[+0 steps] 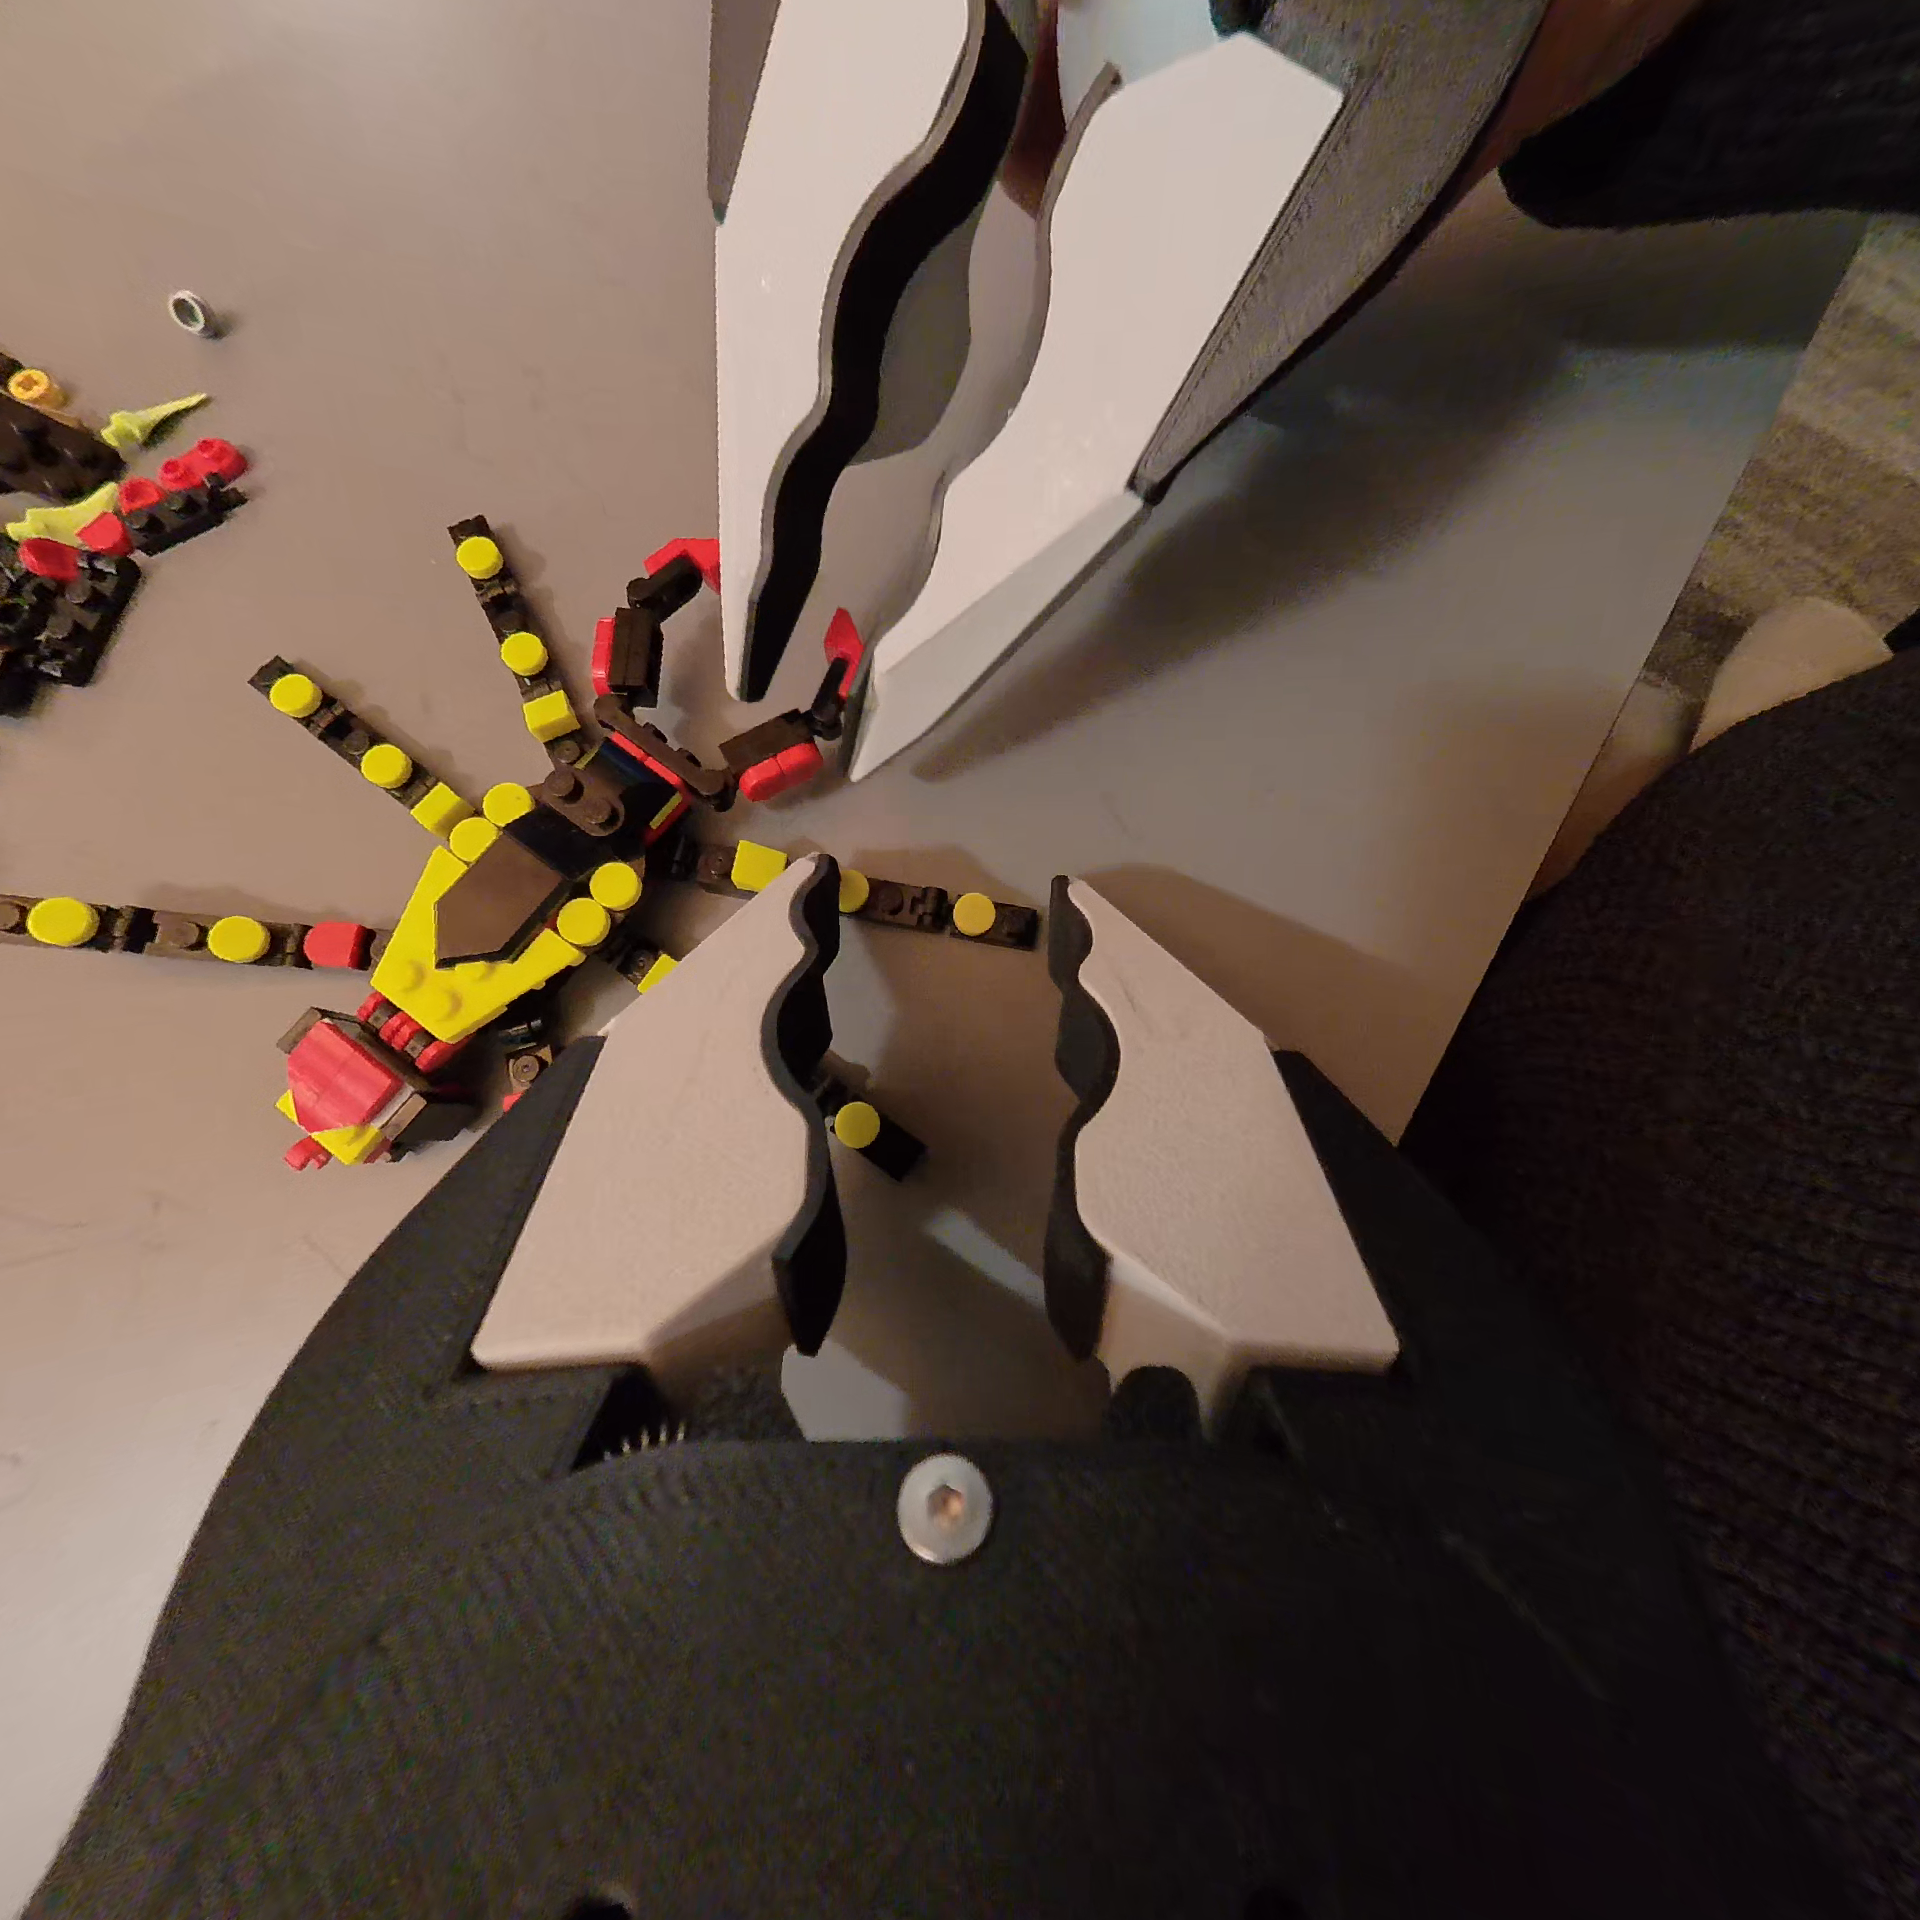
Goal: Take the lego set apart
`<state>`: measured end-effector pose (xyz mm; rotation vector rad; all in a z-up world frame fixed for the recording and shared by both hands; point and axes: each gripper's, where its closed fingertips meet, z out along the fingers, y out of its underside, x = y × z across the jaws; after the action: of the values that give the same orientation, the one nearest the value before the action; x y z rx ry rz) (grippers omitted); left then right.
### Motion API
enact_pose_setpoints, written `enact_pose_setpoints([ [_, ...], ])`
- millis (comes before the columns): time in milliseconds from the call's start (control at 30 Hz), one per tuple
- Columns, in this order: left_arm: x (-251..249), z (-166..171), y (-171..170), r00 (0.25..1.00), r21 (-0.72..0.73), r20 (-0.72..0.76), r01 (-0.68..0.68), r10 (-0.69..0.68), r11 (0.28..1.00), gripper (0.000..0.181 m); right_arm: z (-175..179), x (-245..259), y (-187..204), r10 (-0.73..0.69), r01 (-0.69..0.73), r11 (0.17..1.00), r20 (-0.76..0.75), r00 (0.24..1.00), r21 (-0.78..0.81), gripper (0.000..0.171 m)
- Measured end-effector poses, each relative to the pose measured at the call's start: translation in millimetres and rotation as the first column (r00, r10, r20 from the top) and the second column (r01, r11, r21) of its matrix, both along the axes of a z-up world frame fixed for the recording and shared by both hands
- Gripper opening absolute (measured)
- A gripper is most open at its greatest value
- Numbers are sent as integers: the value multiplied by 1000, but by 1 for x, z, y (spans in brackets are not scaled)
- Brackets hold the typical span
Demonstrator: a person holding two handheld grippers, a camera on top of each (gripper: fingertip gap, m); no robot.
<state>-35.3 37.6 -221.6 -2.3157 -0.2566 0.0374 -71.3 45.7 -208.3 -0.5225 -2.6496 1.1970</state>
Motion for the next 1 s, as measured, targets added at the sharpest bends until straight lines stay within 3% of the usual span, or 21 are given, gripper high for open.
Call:
enact_pose_setpoints([
  [433, -11, 12, -5, 997, 62, 59, -47, 44, 997, 38, -9, 2, 10, 25, -25, 997, 0, 1000, 72, 7],
  [700, -44, 23, -19, 981, 118, 54, -192, 187, 974, 37, -7, -26, 53, -127, 134, 983, -61, 990, 128, 11],
  [1000, -58, 16, -29, 962, 80, 66, -270, 265, 960, 38, 2, -30, 43, -138, 149, 985, -113, 984, 88, 19],
])
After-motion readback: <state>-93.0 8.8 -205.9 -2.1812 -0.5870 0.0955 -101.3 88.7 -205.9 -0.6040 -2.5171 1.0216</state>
